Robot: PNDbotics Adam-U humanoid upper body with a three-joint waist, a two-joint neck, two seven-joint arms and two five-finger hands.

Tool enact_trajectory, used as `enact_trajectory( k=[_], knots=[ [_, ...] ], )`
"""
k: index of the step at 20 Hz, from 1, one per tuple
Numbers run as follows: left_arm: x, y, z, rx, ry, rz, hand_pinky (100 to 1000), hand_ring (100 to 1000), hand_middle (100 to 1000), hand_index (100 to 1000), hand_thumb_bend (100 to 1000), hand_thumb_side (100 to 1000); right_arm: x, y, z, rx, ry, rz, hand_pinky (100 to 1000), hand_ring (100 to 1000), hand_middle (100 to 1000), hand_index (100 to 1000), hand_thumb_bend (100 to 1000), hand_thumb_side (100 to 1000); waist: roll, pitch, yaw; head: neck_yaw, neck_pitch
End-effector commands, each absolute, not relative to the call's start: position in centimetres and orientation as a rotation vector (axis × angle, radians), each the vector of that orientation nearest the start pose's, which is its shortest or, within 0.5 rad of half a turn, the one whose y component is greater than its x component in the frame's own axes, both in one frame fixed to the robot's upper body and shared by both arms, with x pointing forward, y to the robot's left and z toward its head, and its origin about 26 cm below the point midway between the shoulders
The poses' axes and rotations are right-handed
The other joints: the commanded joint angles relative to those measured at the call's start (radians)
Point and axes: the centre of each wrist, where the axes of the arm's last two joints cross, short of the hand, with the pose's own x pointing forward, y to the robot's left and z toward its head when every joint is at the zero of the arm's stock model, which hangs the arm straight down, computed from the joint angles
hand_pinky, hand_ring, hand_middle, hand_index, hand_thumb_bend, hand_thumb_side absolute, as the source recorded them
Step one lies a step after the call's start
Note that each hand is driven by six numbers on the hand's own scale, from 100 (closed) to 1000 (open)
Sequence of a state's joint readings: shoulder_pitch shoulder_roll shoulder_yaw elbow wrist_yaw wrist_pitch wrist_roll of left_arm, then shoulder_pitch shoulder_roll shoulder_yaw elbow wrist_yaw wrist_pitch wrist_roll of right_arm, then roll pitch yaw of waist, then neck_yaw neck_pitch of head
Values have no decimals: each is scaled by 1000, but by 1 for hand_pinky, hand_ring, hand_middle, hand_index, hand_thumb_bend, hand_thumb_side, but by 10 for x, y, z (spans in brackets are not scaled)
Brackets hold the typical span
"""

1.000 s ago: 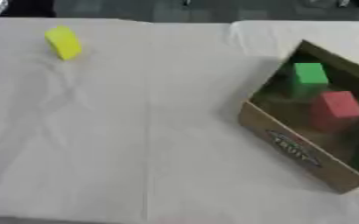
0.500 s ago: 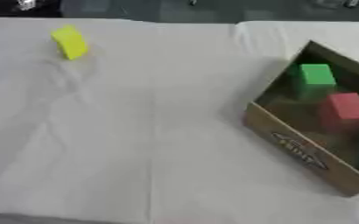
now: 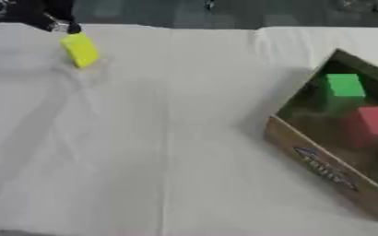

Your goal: Pick up the objects with one hand, pass them to the other hand, and then place them into the box on the other side of the table.

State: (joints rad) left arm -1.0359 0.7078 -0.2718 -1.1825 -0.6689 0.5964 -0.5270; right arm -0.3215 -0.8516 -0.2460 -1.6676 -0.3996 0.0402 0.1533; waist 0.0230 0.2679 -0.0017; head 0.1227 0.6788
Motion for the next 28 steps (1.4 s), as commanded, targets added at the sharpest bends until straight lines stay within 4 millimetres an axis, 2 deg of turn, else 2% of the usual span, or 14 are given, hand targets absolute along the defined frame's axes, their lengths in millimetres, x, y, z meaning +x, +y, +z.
enact_trajectory(
  k=[1,11,18,28],
  knots=[
    [451,307,333,1071,-1086,-866,827,816,753,857,699,521,306,-433,280,-407,-2025,444,1000,762,771,813,100,744,10,5,-5,18,-14],
    [483,303,326,1166,-945,-771,849,841,786,873,740,552,308,-428,281,-402,-2036,463,1000,761,769,812,100,759,14,35,-15,102,-22],
    [488,311,322,1220,-877,-636,838,832,769,856,720,538,309,-427,280,-412,-2029,468,1000,760,768,811,100,765,17,49,-23,102,-27],
    [492,325,307,1170,-856,-516,832,828,764,847,702,539,309,-426,279,-419,-2024,469,1000,759,767,810,100,773,24,63,-39,108,-31]
  ],
)
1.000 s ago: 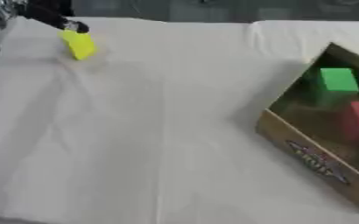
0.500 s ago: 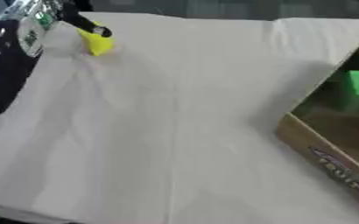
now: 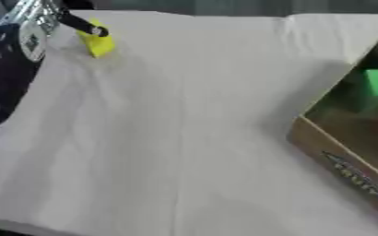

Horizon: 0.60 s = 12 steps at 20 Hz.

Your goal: Pick up the objects with one hand, pass them to the other hand, and then place them into the box on the other side of the table.

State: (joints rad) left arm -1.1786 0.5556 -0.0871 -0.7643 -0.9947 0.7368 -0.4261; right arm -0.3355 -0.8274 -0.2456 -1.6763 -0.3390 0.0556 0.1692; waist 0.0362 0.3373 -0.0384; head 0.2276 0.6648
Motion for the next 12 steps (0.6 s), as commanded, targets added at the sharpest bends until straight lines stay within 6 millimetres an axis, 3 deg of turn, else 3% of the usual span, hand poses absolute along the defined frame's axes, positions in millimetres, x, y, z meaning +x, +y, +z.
enact_trajectory(
  k=[1,8,12],
  knots=[
    [492,326,306,1164,-856,-513,832,828,764,846,700,541,309,-426,279,-419,-2024,469,1000,760,768,811,100,773,12,-5,-4,2,-19],
    [492,329,305,1114,-881,-522,839,835,770,845,691,554,313,-427,278,-413,-2016,476,1000,763,771,812,100,775,14,-2,-5,-4,-29],
    [492,331,304,1106,-876,-521,839,836,770,847,673,511,313,-427,276,-412,-2010,480,1000,764,772,813,100,778,15,0,-7,-3,-32]
  ],
)
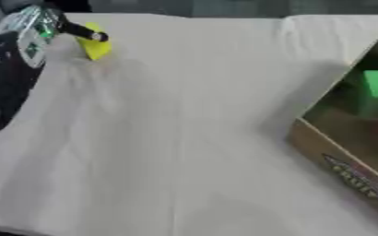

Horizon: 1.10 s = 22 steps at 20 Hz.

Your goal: Pick up the objects with one hand, pass them to the other hand, and then place them into the box on the other side of the table.

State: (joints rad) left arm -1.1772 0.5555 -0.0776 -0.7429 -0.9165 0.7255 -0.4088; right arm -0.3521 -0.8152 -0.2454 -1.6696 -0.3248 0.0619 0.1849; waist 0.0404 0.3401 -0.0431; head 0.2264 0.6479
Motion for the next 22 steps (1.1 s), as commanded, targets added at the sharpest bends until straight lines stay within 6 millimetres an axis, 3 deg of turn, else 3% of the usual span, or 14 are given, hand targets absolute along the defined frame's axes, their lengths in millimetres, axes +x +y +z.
enact_trajectory(
  k=[1,7,12,22],
  knots=[
    [492,332,303,1102,-874,-521,839,836,770,849,662,495,313,-427,276,-412,-2008,481,1000,764,772,813,100,778,10,-3,-3,-2,-15],
    [492,335,300,1067,-881,-508,829,831,765,847,556,290,313,-428,275,-414,-2006,485,1000,764,772,818,100,780,11,1,-6,-2,-19],
    [492,336,299,1074,-889,-494,822,824,758,846,532,257,314,-428,274,-412,-2003,490,1000,765,773,816,100,782,11,5,-9,-3,-23],
    [493,337,296,1077,-899,-468,815,820,745,815,514,276,314,-428,273,-413,-1996,505,1000,767,776,816,100,783,10,10,-10,-1,-24]
  ],
)
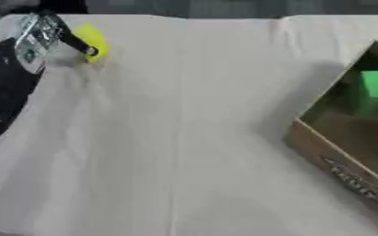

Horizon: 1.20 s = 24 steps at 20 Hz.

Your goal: Pick up the objects with one hand, pass them to the other hand, and then place them into the box on the other side of the table.

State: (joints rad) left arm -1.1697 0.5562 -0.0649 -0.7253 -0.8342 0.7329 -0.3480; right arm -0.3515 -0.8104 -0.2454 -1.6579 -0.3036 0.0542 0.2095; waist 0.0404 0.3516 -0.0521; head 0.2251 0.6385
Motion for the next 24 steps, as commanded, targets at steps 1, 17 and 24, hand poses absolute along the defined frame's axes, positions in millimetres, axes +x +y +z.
enact_trajectory(
  k=[1,17,24],
  knots=[
    [493,337,296,1078,-895,-473,816,821,747,815,513,272,314,-429,273,-414,-1996,505,1000,767,776,816,100,783,10,-1,-1,1,-13],
    [494,336,294,1082,-891,-450,815,817,743,829,564,379,315,-429,270,-407,-1986,512,1000,767,777,815,100,786,15,7,-12,16,-18],
    [495,333,296,1118,-897,-395,793,798,687,741,403,339,316,-428,270,-401,-1986,517,1000,768,777,815,100,791,19,17,-22,28,-28]
  ],
)
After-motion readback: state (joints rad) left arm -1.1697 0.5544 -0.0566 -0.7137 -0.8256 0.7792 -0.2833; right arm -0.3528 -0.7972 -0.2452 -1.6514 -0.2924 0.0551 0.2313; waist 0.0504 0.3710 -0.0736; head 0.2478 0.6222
